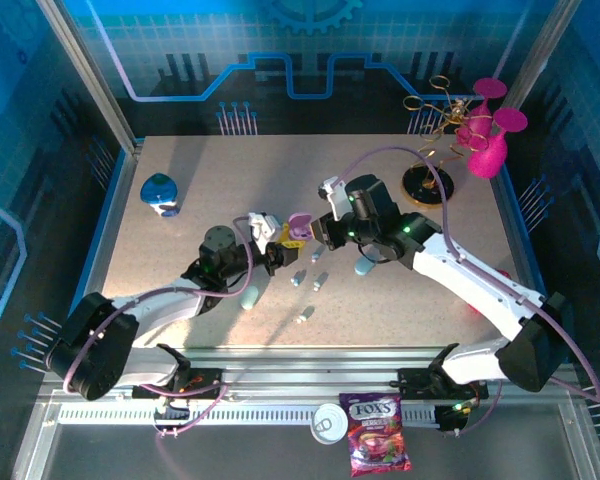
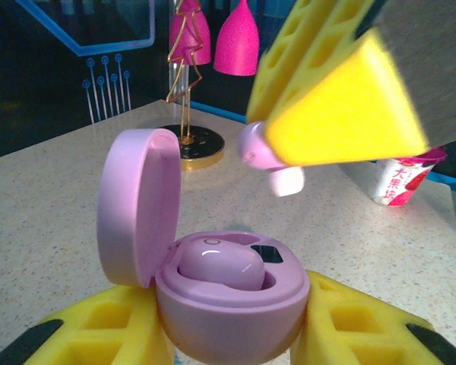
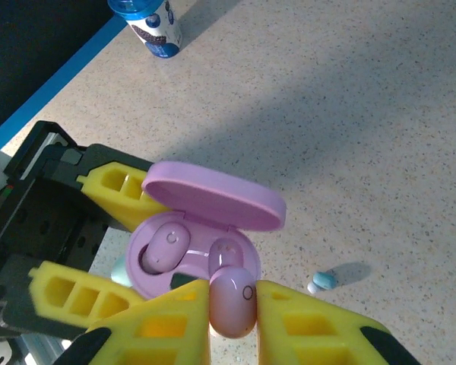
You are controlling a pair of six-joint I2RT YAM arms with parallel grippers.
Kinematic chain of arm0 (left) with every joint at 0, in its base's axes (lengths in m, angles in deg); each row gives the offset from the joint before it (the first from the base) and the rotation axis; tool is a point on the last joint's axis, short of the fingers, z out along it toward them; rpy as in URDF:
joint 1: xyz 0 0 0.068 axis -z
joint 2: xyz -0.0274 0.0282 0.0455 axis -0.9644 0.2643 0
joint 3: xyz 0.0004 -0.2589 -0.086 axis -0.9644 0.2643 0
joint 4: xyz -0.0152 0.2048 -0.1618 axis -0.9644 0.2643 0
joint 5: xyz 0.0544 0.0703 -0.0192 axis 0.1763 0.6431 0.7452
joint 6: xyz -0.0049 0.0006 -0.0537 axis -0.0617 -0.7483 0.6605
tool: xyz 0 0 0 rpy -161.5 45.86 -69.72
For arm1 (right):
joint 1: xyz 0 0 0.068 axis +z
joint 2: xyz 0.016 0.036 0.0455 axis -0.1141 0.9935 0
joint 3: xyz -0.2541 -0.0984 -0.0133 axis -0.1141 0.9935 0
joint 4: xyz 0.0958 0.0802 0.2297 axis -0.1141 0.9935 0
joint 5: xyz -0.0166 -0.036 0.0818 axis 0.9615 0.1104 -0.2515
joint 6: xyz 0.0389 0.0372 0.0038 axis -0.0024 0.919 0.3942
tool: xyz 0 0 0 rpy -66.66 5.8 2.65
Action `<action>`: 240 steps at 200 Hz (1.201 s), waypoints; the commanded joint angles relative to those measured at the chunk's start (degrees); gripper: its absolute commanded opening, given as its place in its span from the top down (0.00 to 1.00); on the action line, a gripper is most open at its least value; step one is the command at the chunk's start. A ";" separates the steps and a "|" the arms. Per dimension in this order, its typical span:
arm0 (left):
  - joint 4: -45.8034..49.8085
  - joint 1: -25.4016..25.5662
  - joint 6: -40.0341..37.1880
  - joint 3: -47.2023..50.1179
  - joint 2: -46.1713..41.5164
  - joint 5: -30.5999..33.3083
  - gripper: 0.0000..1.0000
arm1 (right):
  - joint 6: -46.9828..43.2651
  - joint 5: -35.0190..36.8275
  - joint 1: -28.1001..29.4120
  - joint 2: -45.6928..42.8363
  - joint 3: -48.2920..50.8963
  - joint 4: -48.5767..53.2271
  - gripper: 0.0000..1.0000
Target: Insert the wireless bluetooth earbuds into the charging case
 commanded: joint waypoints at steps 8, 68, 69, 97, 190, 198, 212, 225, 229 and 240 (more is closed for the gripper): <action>1.27 0.26 1.60 -0.27 -2.51 -3.33 0.79 | -1.18 -1.76 0.66 1.35 -0.65 -1.99 0.82; 1.07 0.26 2.70 -0.48 -3.04 -1.89 0.79 | -1.05 -3.91 0.62 1.74 0.49 -2.54 0.82; 1.08 0.25 2.72 -0.49 -3.03 -1.83 0.79 | -1.09 -3.92 0.65 1.75 0.54 -2.54 0.82; 0.99 0.25 3.35 -0.98 -3.07 -1.10 0.79 | -1.31 -4.38 0.67 1.67 1.27 -2.45 0.82; 0.74 0.31 4.89 -1.91 -3.20 -0.12 0.79 | -2.02 -4.11 0.54 1.21 2.60 -2.01 0.82; 0.61 0.32 5.06 -2.06 -3.11 -0.05 0.79 | -2.00 -4.72 0.51 1.23 2.73 -2.29 0.81; 0.43 0.33 5.37 -2.25 -3.01 -0.05 0.79 | -1.94 -5.52 0.57 1.32 2.87 -2.80 0.81; 0.34 0.31 5.34 -2.44 -2.86 -0.06 0.79 | -2.26 -6.61 0.59 1.33 2.88 -3.06 0.80; 0.36 0.27 5.38 -2.55 -2.85 -0.17 0.79 | -2.32 -7.08 0.52 1.40 2.88 -3.22 0.80; 0.33 0.29 5.35 -2.64 -2.77 -0.10 0.79 | -2.61 -8.47 0.57 1.35 2.92 -3.66 0.79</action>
